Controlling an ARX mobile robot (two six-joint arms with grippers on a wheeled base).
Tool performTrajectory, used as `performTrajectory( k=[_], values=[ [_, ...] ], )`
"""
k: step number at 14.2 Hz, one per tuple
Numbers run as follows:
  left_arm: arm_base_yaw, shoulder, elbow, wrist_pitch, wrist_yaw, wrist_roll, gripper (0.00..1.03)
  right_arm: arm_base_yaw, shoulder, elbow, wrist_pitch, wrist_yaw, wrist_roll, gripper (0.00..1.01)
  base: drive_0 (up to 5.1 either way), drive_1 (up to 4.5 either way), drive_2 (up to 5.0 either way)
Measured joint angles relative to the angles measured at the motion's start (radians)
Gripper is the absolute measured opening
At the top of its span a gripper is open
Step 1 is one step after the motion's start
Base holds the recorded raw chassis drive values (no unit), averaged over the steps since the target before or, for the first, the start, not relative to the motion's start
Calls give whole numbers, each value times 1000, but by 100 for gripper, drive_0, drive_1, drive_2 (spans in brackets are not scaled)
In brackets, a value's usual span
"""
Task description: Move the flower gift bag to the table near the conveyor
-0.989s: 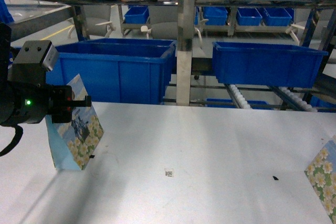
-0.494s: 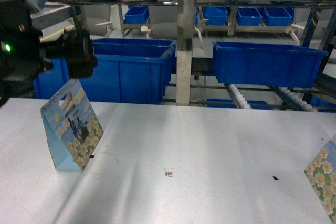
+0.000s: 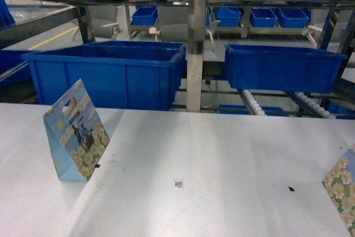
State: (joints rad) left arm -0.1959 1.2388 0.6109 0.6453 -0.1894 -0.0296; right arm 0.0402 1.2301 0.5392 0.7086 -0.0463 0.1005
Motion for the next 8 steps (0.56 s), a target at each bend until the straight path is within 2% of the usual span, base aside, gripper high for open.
performTrajectory(
  k=[1,2,4,5,8],
  values=[
    [29,-58,-92,42,16,10,55,-45,-43,-76,26,46,-48,53,0,0,0],
    [50,-89,-157,57,26,11,42,-53,-82,-137,35,54,-69,41,0,0,0],
    [74,-176,-282,80,72,13,13,-40,-164,-242,54,43,-91,11,0,0,0],
    [96,-217,-322,87,78,10,1,-40,-206,-280,55,43,-98,2,0,0,0],
    [133,-343,-435,62,134,14,2,-40,-332,-382,23,43,-98,2,0,0,0]
  ],
)
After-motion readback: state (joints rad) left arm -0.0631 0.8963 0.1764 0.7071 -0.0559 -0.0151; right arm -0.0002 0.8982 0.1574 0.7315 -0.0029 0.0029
